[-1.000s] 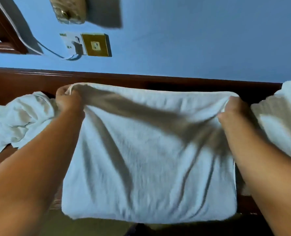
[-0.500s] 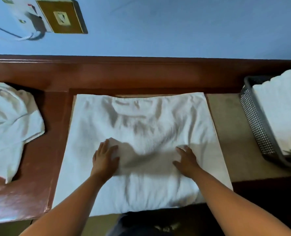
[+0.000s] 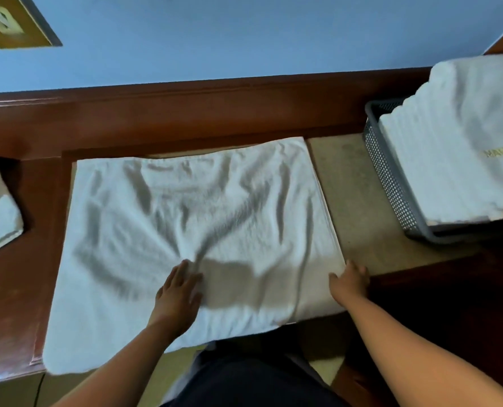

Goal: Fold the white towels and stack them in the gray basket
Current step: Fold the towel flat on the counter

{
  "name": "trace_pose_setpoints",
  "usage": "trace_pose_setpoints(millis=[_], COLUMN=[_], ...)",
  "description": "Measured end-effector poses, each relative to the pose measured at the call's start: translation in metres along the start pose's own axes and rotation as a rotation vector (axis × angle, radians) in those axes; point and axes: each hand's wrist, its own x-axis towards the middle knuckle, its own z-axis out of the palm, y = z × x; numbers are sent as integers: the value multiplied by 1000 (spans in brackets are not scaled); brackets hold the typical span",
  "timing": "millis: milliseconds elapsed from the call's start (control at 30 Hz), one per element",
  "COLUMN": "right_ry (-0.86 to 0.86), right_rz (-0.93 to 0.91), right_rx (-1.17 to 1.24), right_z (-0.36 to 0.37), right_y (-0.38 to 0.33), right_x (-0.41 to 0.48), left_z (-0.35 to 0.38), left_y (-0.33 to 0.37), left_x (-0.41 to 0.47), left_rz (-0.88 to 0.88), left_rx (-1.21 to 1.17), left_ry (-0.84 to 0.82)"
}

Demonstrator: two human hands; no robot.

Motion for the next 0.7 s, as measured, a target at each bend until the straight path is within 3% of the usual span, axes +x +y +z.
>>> trace_pose_setpoints(millis=[300,467,700], right_ry=[-216,-187,-304], right_rz=[-119,-115,-140], right_rx=[-97,37,-133], right_z=[-17,-41,-63], right_y=[10,49,60], right_x=[44,63,83], left_z=[39,57,65], left_y=[100,140,171], left_x=[-6,-5,-1], left_rz=[-98,-80,-105], left_rx=[-10,-50,6], left_ry=[-34,-30,-36])
